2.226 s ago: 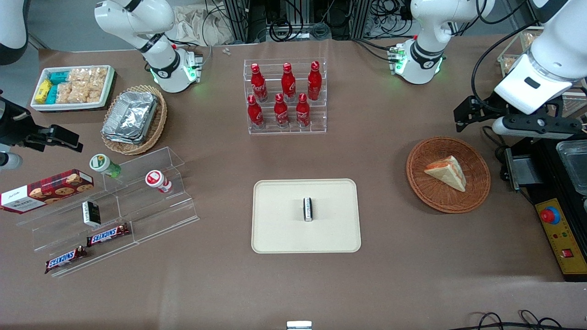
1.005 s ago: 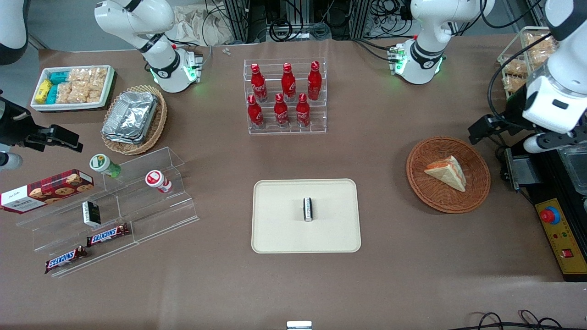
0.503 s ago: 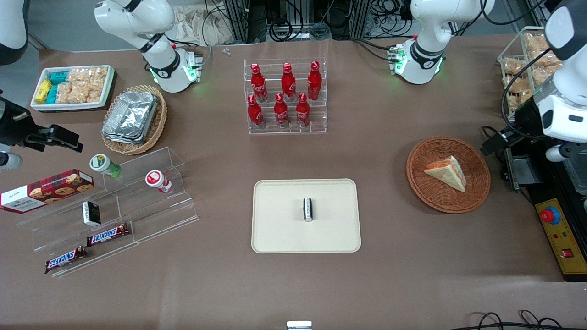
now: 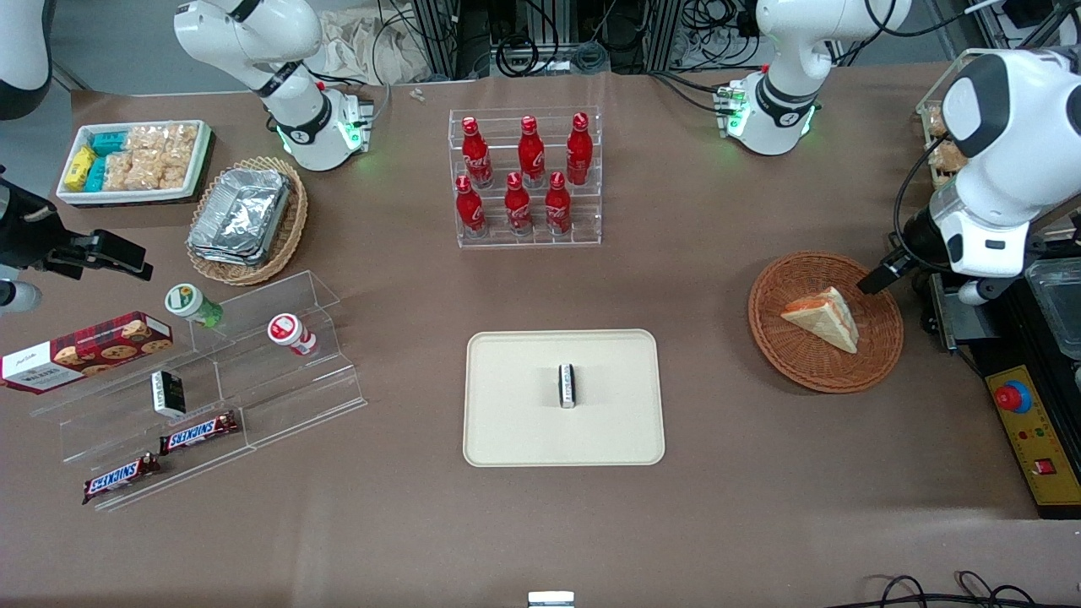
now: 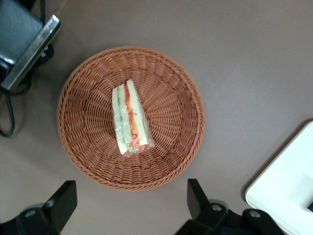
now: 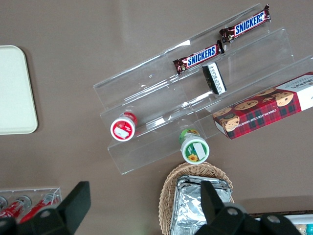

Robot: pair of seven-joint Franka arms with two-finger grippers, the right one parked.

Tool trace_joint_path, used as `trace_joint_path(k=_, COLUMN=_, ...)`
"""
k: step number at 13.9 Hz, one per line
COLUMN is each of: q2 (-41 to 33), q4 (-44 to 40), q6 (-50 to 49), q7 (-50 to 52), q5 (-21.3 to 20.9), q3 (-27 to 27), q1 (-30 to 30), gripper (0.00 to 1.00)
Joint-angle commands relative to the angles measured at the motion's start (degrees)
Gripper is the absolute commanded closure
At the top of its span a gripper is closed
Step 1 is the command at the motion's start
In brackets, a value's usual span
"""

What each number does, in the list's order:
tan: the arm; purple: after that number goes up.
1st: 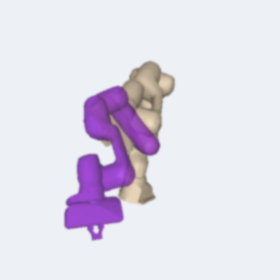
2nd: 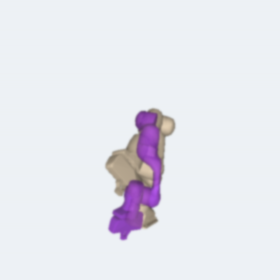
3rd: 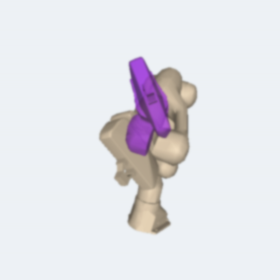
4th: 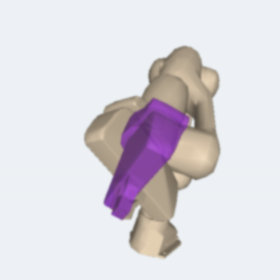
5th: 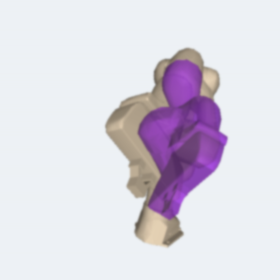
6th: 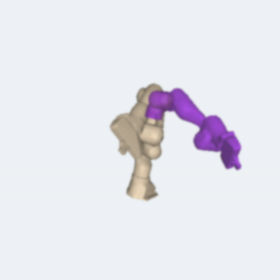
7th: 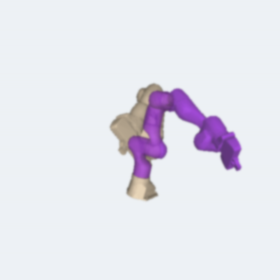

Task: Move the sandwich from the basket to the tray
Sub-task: 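Lower the open left gripper over the sandwich in the wicker basket, then close the left gripper on the wrapped sandwich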

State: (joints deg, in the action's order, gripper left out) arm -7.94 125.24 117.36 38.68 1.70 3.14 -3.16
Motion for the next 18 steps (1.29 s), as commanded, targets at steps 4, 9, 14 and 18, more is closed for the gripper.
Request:
trace_joint_path(k=4, q2=5.2, q4=2.2, q6=5.6, q7=8.8, q5=-0.3, q3=-0.1, q1=-0.1, gripper=0.00)
trace_joint_path(k=9, q2=9.9, q4=5.1, q6=12.4, q7=12.3, q5=-0.6, q3=0.0, q1=-0.1, gripper=0.00)
trace_joint_path(k=14, q2=11.4, q4=9.8, q6=19.5, q7=12.3, q5=-0.6, q3=1.4, q1=0.0, gripper=0.00)
trace_joint_path(k=18, q2=13.5, q4=12.0, q6=24.4, q7=12.3, q5=-0.6, q3=1.7, q1=0.0, gripper=0.00)
